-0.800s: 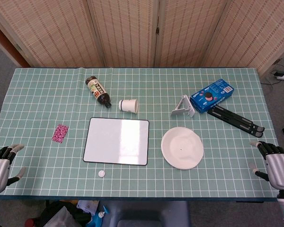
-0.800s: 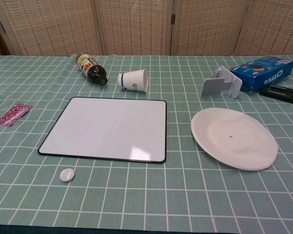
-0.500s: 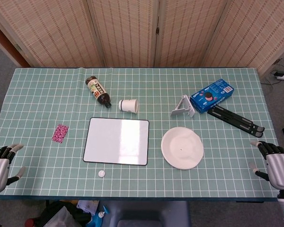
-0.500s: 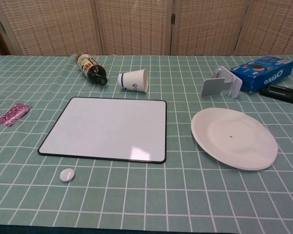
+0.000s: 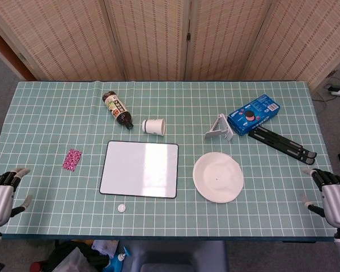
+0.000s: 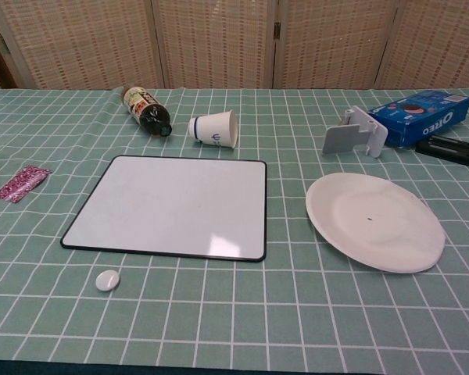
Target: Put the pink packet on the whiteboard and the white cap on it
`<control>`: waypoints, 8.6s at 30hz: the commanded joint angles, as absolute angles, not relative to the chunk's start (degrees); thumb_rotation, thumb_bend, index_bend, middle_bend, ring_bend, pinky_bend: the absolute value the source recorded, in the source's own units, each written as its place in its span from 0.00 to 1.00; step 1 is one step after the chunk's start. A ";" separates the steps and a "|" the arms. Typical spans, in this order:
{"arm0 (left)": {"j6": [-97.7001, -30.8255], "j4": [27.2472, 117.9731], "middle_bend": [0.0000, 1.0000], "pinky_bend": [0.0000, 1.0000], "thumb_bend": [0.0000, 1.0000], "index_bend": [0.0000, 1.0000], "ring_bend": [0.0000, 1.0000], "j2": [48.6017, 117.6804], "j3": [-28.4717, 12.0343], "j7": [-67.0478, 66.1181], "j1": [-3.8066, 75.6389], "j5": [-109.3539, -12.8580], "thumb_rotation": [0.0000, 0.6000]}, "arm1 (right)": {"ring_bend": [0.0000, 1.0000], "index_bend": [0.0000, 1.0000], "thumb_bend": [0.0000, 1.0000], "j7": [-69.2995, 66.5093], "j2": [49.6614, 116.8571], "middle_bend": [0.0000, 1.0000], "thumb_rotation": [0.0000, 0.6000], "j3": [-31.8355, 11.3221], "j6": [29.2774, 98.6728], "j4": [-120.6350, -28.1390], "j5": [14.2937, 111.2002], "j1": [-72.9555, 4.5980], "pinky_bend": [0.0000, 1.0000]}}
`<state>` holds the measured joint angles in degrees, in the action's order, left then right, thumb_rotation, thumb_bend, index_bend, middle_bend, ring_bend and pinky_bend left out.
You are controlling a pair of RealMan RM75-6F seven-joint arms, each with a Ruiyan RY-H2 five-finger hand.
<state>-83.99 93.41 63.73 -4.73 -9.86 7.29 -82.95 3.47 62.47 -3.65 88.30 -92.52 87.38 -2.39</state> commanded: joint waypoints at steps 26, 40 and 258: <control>-44.74 83.33 1.00 1.00 0.66 0.26 1.00 60.67 -8.60 9.04 29.26 -72.61 0.14 | 0.32 0.27 0.19 5.44 60.06 0.33 1.00 -3.79 88.96 -95.89 89.15 -2.71 0.37; -27.83 71.40 1.00 1.00 0.72 0.21 1.00 68.32 -8.17 5.52 39.34 -59.50 0.15 | 0.33 0.27 0.19 5.69 60.15 0.33 1.00 -3.70 88.11 -96.04 88.86 -2.99 0.37; -46.56 88.41 1.00 1.00 0.24 0.38 1.00 75.56 -8.43 -18.95 43.79 -56.56 1.00 | 0.37 0.27 0.19 3.34 60.03 0.33 1.00 -3.52 88.91 -94.70 86.96 -0.48 0.40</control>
<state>-46.50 88.02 75.25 -8.20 -18.61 43.40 -56.43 3.33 60.04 -3.52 88.91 -94.69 86.95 -0.48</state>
